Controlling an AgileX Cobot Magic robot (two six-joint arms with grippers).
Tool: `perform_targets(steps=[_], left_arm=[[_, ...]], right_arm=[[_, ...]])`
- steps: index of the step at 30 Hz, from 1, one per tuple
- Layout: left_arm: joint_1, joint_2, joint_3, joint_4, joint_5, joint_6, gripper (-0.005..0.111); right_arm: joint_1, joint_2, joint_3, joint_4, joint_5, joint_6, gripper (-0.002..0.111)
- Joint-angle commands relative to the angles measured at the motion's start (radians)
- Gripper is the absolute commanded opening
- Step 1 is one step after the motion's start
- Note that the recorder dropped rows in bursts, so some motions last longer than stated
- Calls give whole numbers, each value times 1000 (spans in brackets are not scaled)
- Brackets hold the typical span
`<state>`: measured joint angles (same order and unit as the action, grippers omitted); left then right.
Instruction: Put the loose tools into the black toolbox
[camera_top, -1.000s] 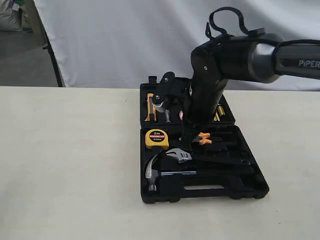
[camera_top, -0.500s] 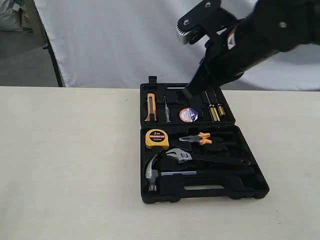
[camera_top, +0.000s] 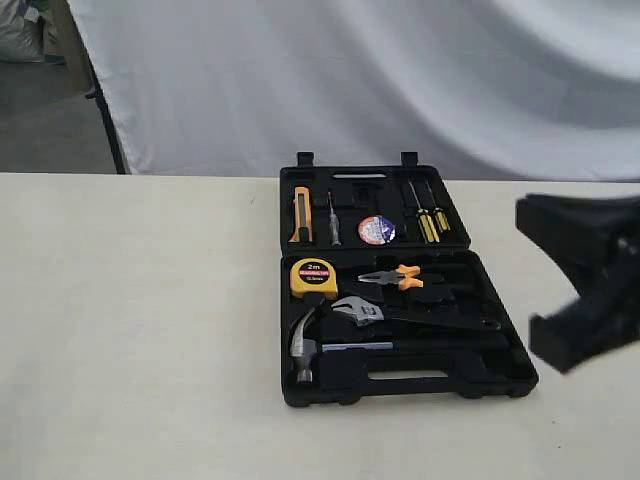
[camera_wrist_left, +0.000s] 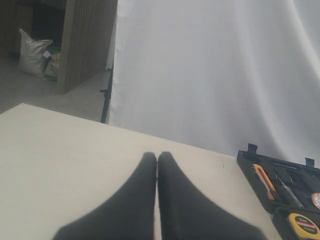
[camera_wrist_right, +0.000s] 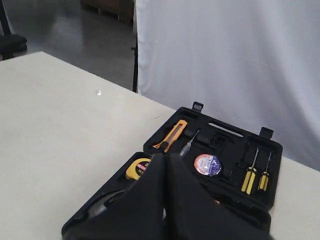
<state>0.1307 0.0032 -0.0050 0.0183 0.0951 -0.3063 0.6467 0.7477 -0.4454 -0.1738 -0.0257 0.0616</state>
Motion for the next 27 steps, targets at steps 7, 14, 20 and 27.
perform_targets(steps=[7, 14, 20, 27], left_arm=[[25, -3, -3, 4, -7, -5, 1], [25, -3, -3, 4, -7, -5, 1], [25, -3, -3, 4, -7, -5, 1], [25, -3, -3, 4, -7, -5, 1]], right_arm=[[-3, -482, 405, 15, -83, 80, 0], [-13, -689, 445, 15, -23, 80, 0], [-299, -748, 445, 19, 44, 195, 0], [-541, -748, 445, 19, 134, 238, 0]])
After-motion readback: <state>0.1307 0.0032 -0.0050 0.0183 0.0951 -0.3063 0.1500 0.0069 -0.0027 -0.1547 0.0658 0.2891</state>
